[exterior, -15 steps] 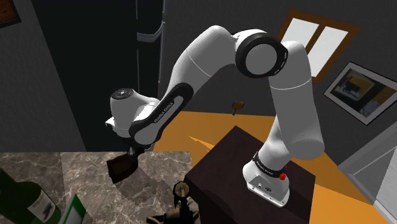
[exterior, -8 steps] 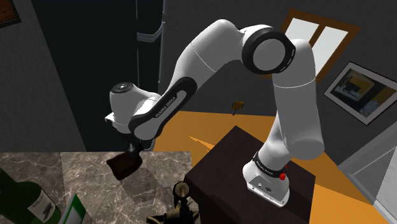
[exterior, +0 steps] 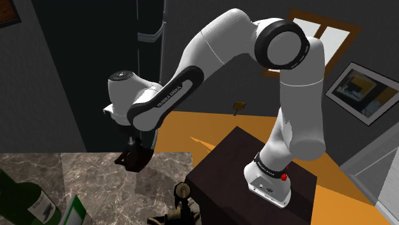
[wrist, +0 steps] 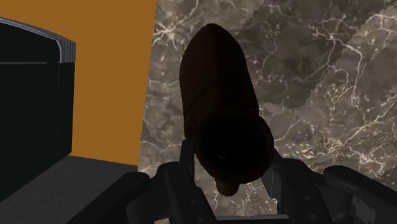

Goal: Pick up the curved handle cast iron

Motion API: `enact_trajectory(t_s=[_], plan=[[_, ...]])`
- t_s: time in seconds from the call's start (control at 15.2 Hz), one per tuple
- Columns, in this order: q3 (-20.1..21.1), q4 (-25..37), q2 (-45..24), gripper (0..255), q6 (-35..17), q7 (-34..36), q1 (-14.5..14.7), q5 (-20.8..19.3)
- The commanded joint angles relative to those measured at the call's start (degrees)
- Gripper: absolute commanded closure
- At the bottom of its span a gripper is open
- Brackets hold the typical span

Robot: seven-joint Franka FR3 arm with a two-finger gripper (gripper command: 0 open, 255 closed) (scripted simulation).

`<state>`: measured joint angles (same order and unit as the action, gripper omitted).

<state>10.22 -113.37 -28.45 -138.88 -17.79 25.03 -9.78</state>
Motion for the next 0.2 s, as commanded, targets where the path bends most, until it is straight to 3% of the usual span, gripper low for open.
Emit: enact_trajectory(t_s=[0.0,0.13], plan=[[0.3,-0.2,1.4,255,1.1,-0.2,-0.2,0.4],[0.3,-0.2,1.5,255,1.2,-0.2,-0.2,0.4]])
